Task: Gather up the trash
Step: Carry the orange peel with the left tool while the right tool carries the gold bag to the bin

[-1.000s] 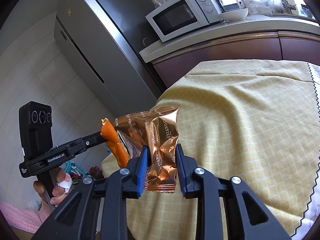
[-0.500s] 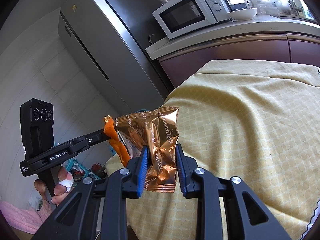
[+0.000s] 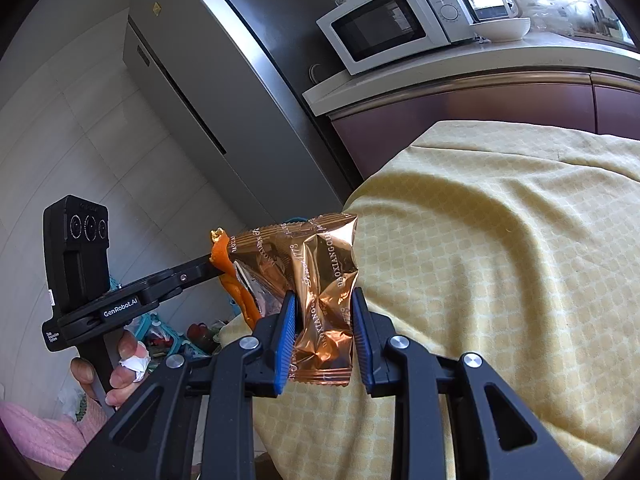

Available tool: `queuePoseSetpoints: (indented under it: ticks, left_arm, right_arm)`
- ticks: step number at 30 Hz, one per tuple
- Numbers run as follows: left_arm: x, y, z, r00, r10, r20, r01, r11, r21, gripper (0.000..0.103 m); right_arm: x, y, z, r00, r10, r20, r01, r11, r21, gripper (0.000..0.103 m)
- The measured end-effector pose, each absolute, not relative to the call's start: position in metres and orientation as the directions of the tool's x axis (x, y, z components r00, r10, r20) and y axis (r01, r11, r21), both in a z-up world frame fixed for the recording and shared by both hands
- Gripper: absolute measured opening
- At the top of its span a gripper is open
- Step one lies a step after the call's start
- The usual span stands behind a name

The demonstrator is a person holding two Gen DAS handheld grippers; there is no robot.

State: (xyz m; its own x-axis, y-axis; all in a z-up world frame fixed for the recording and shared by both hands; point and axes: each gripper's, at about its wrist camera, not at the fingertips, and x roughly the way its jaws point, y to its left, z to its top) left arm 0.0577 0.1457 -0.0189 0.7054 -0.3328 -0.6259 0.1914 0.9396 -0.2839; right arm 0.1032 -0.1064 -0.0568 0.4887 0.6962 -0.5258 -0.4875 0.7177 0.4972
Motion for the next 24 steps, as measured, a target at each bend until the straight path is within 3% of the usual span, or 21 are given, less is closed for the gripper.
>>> queuePoseSetpoints:
  ticks: [24]
  left_arm:
    - [0.054, 0.174, -0.013, 0.735, -0.288, -0.614, 0.137, 0.95, -0.282, 0.004]
  right_arm:
    - [0.113, -0.078, -0.055, 0.45, 0.718, -0.531, -0.527, 0.693, 0.491, 0.026]
